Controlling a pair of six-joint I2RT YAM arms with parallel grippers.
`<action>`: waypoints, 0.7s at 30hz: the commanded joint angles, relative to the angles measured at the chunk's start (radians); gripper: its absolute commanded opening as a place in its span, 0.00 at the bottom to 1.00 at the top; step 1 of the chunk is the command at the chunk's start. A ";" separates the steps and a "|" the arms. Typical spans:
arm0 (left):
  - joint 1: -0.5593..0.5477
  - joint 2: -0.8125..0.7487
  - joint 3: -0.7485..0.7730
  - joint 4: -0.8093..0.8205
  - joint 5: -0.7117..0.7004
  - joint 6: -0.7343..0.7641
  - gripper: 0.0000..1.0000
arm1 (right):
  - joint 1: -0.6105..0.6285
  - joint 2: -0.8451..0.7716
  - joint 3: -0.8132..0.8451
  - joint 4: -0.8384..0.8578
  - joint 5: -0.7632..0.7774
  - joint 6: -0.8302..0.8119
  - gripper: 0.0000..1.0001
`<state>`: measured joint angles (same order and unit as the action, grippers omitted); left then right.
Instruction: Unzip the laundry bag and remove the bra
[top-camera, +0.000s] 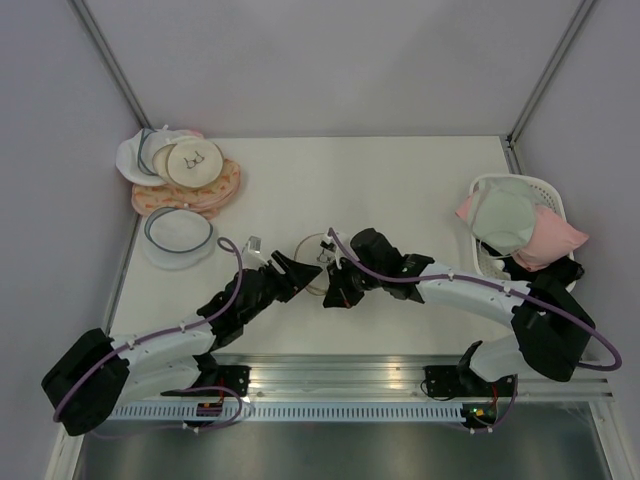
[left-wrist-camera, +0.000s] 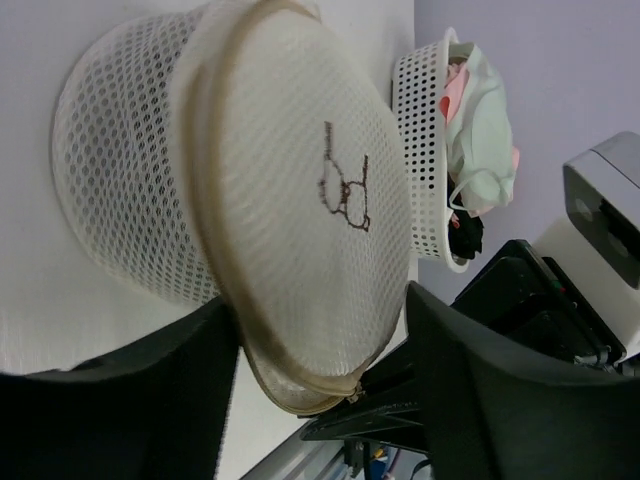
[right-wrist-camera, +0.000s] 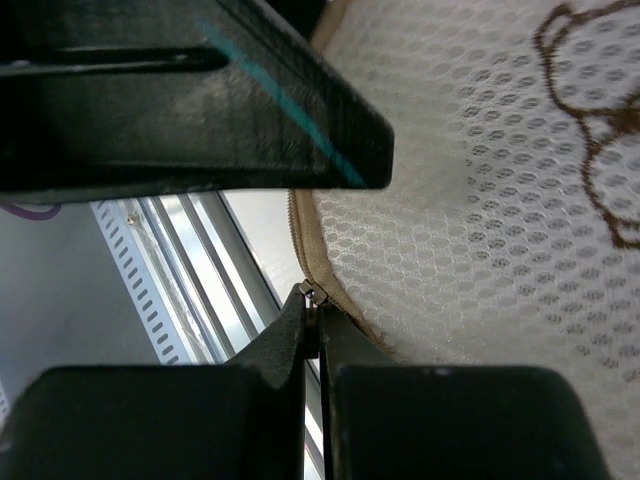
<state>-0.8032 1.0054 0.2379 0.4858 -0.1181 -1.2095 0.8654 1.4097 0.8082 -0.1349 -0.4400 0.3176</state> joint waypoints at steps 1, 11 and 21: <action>-0.007 0.024 -0.015 0.143 -0.008 -0.033 0.64 | 0.009 0.017 0.045 0.054 -0.026 -0.014 0.00; -0.005 0.013 -0.035 0.111 0.009 -0.025 0.02 | 0.015 0.017 0.060 -0.052 0.050 -0.038 0.00; -0.002 -0.143 -0.040 -0.088 -0.055 0.091 0.02 | 0.009 0.081 0.049 -0.312 0.475 -0.046 0.00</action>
<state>-0.8055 0.8902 0.2020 0.4469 -0.1505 -1.1923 0.8856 1.4731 0.8528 -0.3462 -0.1555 0.2729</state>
